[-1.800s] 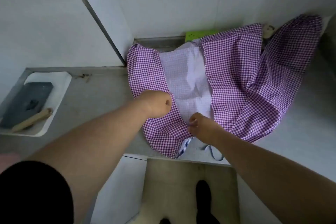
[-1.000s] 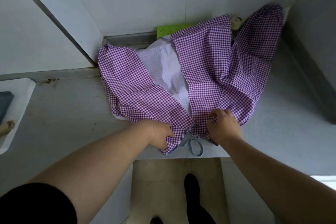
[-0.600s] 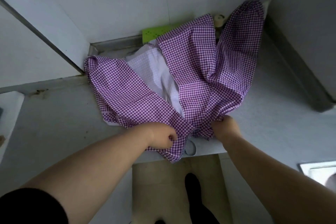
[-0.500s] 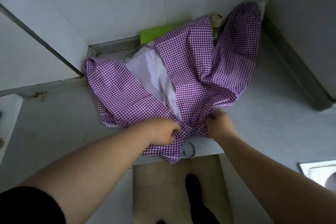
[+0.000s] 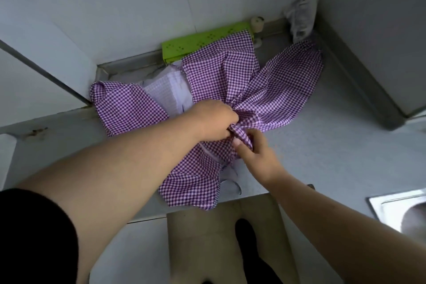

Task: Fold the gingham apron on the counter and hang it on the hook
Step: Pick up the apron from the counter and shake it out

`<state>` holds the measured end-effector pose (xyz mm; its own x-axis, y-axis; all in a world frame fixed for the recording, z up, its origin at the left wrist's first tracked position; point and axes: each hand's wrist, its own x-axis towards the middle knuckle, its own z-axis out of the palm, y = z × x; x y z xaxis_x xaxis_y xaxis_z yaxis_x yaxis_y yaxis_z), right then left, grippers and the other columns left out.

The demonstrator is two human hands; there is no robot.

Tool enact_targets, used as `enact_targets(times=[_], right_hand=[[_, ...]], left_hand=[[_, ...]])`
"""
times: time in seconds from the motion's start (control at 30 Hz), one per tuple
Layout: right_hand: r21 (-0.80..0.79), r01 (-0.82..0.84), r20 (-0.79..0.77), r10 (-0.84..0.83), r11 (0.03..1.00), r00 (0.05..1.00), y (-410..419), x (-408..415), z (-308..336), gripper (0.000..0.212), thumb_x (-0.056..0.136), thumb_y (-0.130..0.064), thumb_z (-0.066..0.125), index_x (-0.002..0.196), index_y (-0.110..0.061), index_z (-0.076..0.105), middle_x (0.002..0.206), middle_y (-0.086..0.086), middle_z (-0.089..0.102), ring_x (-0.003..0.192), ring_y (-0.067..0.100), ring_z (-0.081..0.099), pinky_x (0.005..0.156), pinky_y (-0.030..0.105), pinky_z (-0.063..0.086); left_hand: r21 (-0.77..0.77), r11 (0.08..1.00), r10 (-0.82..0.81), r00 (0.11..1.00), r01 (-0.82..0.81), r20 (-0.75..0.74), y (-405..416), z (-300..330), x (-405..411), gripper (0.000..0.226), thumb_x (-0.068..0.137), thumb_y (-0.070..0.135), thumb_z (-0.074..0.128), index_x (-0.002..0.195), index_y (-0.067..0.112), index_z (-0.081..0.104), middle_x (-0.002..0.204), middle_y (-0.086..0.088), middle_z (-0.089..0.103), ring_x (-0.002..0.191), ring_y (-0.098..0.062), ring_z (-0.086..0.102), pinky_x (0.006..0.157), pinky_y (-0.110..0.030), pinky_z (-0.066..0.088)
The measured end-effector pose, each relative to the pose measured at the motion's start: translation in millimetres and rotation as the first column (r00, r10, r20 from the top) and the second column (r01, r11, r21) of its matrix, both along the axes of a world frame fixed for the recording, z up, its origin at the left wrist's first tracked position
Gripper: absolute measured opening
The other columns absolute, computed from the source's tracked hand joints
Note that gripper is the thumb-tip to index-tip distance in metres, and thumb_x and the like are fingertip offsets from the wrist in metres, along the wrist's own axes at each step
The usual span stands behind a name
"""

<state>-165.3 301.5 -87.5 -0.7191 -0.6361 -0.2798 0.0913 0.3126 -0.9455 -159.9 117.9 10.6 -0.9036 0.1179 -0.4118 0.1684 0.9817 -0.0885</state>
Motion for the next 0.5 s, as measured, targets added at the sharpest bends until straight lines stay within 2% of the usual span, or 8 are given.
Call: enact_targets(times=[0.07, 0.1, 0.17, 0.23, 0.3, 0.37, 0.43, 0.5], right_hand=[[0.008, 0.055, 0.186, -0.056, 0.998, 0.981, 3.9, 12.1, -14.2, 0.068, 0.086, -0.053, 0.073, 0.138, -0.021, 0.044, 0.129, -0.005, 0.060, 0.114, 0.007, 0.061, 0.078, 0.014, 0.050], [0.057, 0.013, 0.225, -0.025, 0.998, 0.974, 3.7, 18.3, -23.0, 0.084, 0.078, -0.059, 0.076, 0.142, -0.018, 0.041, 0.135, -0.001, 0.058, 0.116, 0.010, 0.060, 0.079, 0.015, 0.049], [0.177, -0.159, 0.222, 0.118, 0.971, 0.968, 2.8, 27.9, -34.9, 0.103, 0.068, -0.065, 0.085, 0.146, -0.017, 0.039, 0.139, -0.001, 0.057, 0.118, 0.010, 0.059, 0.084, 0.018, 0.048], [0.352, -0.271, 0.156, 0.230, 0.896, 0.961, -4.2, 39.4, -38.2, 0.105, 0.061, -0.064, 0.087, 0.145, -0.025, 0.039, 0.135, -0.009, 0.056, 0.119, 0.012, 0.057, 0.091, 0.027, 0.050], [0.501, -0.272, 0.120, 0.246, 0.821, 0.962, -15.4, 48.5, -41.1, 0.088, 0.063, -0.066, 0.077, 0.139, -0.034, 0.046, 0.129, -0.012, 0.059, 0.119, 0.017, 0.057, 0.099, 0.039, 0.052], [0.519, -0.285, 0.146, 0.244, 0.806, 0.959, -27.4, 52.9, -41.2, 0.050, 0.080, -0.056, 0.066, 0.124, -0.032, 0.061, 0.118, -0.008, 0.068, 0.109, 0.017, 0.063, 0.098, 0.043, 0.055], [0.436, -0.223, 0.209, 0.143, 0.872, 0.967, -36.4, 55.5, -36.3, 0.026, 0.094, -0.036, 0.058, 0.114, -0.022, 0.065, 0.107, -0.003, 0.070, 0.095, 0.015, 0.064, 0.091, 0.038, 0.055], [0.316, -0.063, 0.310, -0.040, 0.947, 0.950, -40.8, 56.5, -24.4, 0.020, 0.100, -0.026, 0.053, 0.116, -0.019, 0.062, 0.099, -0.005, 0.064, 0.086, 0.011, 0.059, 0.084, 0.033, 0.050]], left_hand=[[-0.002, 0.996, 0.092, 0.995, -0.092, 0.026, -4.4, 4.5, -1.4, 0.014, 0.098, 0.039, 0.054, 0.090, 0.028, 0.052, 0.093, 0.005, 0.058, 0.086, -0.020, 0.055, 0.073, -0.037, 0.050], [-0.003, 0.989, 0.146, 0.989, -0.146, 0.035, -7.3, 7.3, 0.1, 0.017, 0.100, 0.040, 0.051, 0.089, 0.027, 0.051, 0.089, 0.006, 0.057, 0.083, -0.019, 0.054, 0.071, -0.037, 0.049], [0.013, 0.971, 0.237, 0.971, -0.238, 0.044, -11.6, 10.0, 2.1, 0.025, 0.102, 0.041, 0.048, 0.083, 0.025, 0.051, 0.082, 0.007, 0.052, 0.076, -0.017, 0.050, 0.067, -0.036, 0.046], [0.041, 0.947, 0.317, 0.947, -0.319, 0.051, -16.8, 16.3, 5.8, 0.031, 0.102, 0.040, 0.047, 0.076, 0.024, 0.049, 0.081, 0.005, 0.054, 0.073, -0.015, 0.051, 0.065, -0.035, 0.044], [0.075, 0.917, 0.390, 0.919, -0.393, 0.057, -22.3, 24.1, 12.9, 0.031, 0.101, 0.039, 0.047, 0.075, 0.022, 0.052, 0.082, 0.002, 0.056, 0.074, -0.017, 0.054, 0.064, -0.034, 0.043], [0.112, 0.881, 0.456, 0.888, -0.460, 0.060, -27.1, 33.7, 21.3, 0.032, 0.101, 0.038, 0.048, 0.078, 0.018, 0.058, 0.083, -0.001, 0.059, 0.076, -0.020, 0.058, 0.064, -0.035, 0.046], [0.140, 0.842, 0.519, 0.853, -0.521, 0.057, -33.1, 45.5, 34.1, 0.033, 0.101, 0.036, 0.048, 0.080, 0.014, 0.061, 0.082, -0.004, 0.062, 0.076, -0.021, 0.060, 0.065, -0.036, 0.048], [0.173, 0.801, 0.574, 0.817, -0.573, 0.049, -40.8, 55.6, 47.6, 0.034, 0.101, 0.035, 0.049, 0.079, 0.013, 0.062, 0.080, -0.005, 0.062, 0.073, -0.022, 0.061, 0.064, -0.036, 0.048]])
